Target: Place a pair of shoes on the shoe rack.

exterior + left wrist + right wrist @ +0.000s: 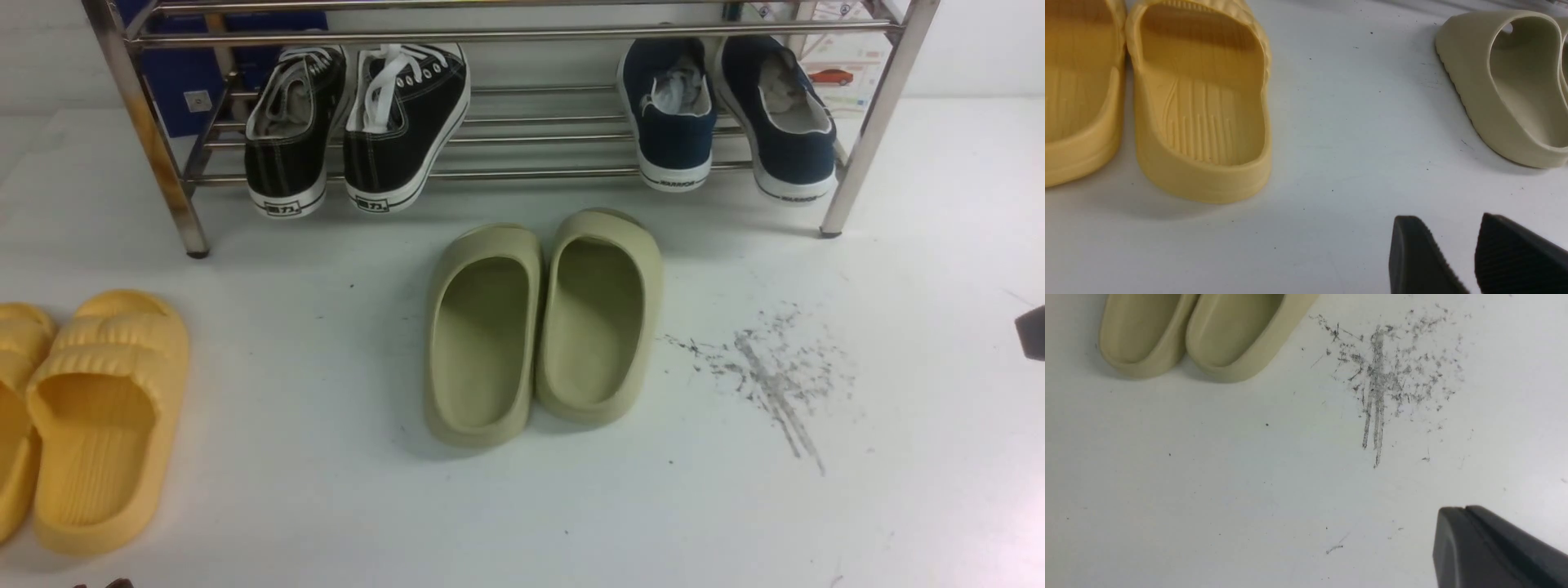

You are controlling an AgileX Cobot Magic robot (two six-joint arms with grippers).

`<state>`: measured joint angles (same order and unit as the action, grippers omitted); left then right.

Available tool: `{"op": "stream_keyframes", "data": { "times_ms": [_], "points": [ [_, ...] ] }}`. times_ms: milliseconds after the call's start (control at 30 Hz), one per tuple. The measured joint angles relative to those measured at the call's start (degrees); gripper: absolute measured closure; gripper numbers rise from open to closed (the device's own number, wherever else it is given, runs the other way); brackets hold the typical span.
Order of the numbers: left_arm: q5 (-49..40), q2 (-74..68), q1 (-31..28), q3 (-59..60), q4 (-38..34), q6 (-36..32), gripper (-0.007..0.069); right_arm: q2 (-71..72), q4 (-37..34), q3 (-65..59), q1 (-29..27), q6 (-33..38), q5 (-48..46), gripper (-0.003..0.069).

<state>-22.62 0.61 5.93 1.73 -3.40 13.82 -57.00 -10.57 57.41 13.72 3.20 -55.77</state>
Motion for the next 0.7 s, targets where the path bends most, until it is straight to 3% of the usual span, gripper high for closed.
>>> {"op": "stream_keyframes", "data": {
  "times_ms": [200, 300, 500, 700],
  "points": [
    [0.00, 0.00, 0.00, 0.00, 0.00, 0.00, 0.0386, 1.02, 1.81, -0.42, -0.21, 0.89, -0.32, 0.0622],
    [0.00, 0.00, 0.00, 0.00, 0.00, 0.00, 0.0386, 6.53, 4.99, -4.10, -3.01, 2.53, 5.66, 0.0622],
    [0.00, 0.00, 0.00, 0.00, 0.00, 0.00, 0.0386, 24.31, 8.51, -25.38, -9.85, 2.01, 23.75, 0.0614],
    [0.00, 0.00, 0.00, 0.00, 0.00, 0.00, 0.0386, 44.07, 12.42, -49.94, -10.80, 1.82, 36.17, 0.0606]
  ]
}}
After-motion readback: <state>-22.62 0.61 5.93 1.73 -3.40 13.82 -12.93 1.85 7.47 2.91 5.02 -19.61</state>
